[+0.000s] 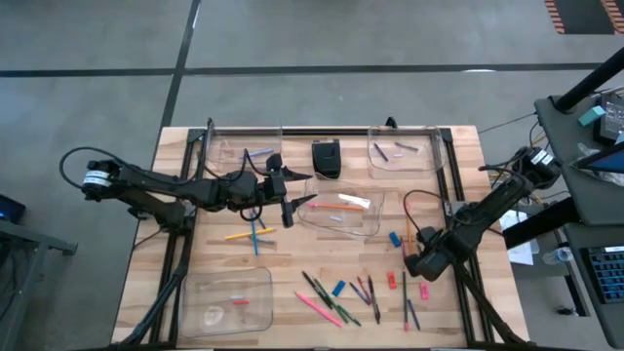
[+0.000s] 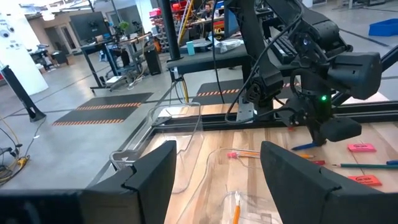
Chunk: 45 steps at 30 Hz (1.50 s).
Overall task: Sort crayons/erasers/pens/pencils in bins
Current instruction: Put the blue crayon into the top right transparent bin
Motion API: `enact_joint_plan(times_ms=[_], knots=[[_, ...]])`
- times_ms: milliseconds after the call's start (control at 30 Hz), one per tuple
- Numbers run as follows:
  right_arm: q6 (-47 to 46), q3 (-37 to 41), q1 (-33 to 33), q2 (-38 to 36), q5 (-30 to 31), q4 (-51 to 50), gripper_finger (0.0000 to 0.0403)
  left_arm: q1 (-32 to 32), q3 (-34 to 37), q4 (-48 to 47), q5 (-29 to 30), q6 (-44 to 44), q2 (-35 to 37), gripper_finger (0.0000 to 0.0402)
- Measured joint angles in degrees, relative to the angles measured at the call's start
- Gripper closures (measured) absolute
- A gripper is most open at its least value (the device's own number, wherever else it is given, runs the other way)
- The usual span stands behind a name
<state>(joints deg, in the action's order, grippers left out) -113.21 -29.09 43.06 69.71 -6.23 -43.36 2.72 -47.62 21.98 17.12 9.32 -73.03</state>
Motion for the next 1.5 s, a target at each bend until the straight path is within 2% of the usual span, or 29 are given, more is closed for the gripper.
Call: enact_joint_plan(times_ms=[167, 300, 400, 533, 600, 700, 833, 933, 1033, 1100, 1200, 1333, 1433, 1500], knots=[[0.3, -4.8, 0.3, 0.0, 0.8, -7.0, 0.0389, 0.0, 0.0, 0.0, 0.0, 0.0, 0.0, 0.0183], [0.6, -12.0, 0.3, -0.4, 8.4, -18.3, 0.039, 0.0, 0.0, 0.0, 0.0, 0.0, 0.0, 0.0183], [-1.6, -16.4, 0.1, -0.7, 16.9, -31.2, 0.039, 0.0, 0.0, 0.0, -0.1, 0.0, 0.0, 0.0183], [-2.5, -20.0, -2.1, -3.6, 34.0, -38.8, 0.039, 0.0, 0.0, 0.0, -0.3, -0.2, 0.0, 0.0183], [0.2, -20.8, -4.1, -6.8, 41.7, -37.1, 0.0391, 0.1, 0.0, 0.0, -0.3, -1.2, 0.0, 0.0183], [9.6, -20.8, -7.8, -11.9, 49.4, -31.8, 0.0391, 0.4, 0.0, 0.0, -0.3, -1.6, 0.0, 0.0183], [26.5, -19.0, -13.9, -19.0, 53.3, -19.6, 0.0391, 1.0, 0.1, 0.0, -0.4, -1.5, 0.0, 0.0183], [32.6, -16.7, -20.5, -22.2, 56.7, -18.5, 0.0391, 1.2, 0.1, 0.0, -0.5, -1.7, 0.0, 0.0183], [34.9, -13.7, -30.5, -24.2, 56.5, -19.9, 0.0391, 1.2, 0.1, 0.0, -0.5, -3.0, 0.0, 0.0183], [39.6, -11.6, -37.7, -25.5, 53.8, -17.3, 0.0391, 1.5, 0.2, -0.1, -0.5, -3.1, 0.0, 0.0183], [51.3, -8.3, -48.1, -26.4, 49.3, -6.7, 0.0391, 1.9, 0.2, -0.1, -0.5, -3.0, 0.0, 0.0183], [67.4, -4.0, -59.2, -25.1, 46.5, 12.4, 0.0391, 2.3, 0.2, -0.4, -0.5, -3.0, -0.3, 0.0183], [74.9, -2.7, -67.0, -22.8, 41.1, 21.9, 0.0391, 2.7, 0.3, -0.7, -0.4, -3.1, -0.3, 0.0183], [77.5, -2.6, -71.4, -20.8, 36.5, 24.6, 0.0391, 3.1, 0.4, -1.7, -0.4, -3.1, -0.3, 0.0183]])
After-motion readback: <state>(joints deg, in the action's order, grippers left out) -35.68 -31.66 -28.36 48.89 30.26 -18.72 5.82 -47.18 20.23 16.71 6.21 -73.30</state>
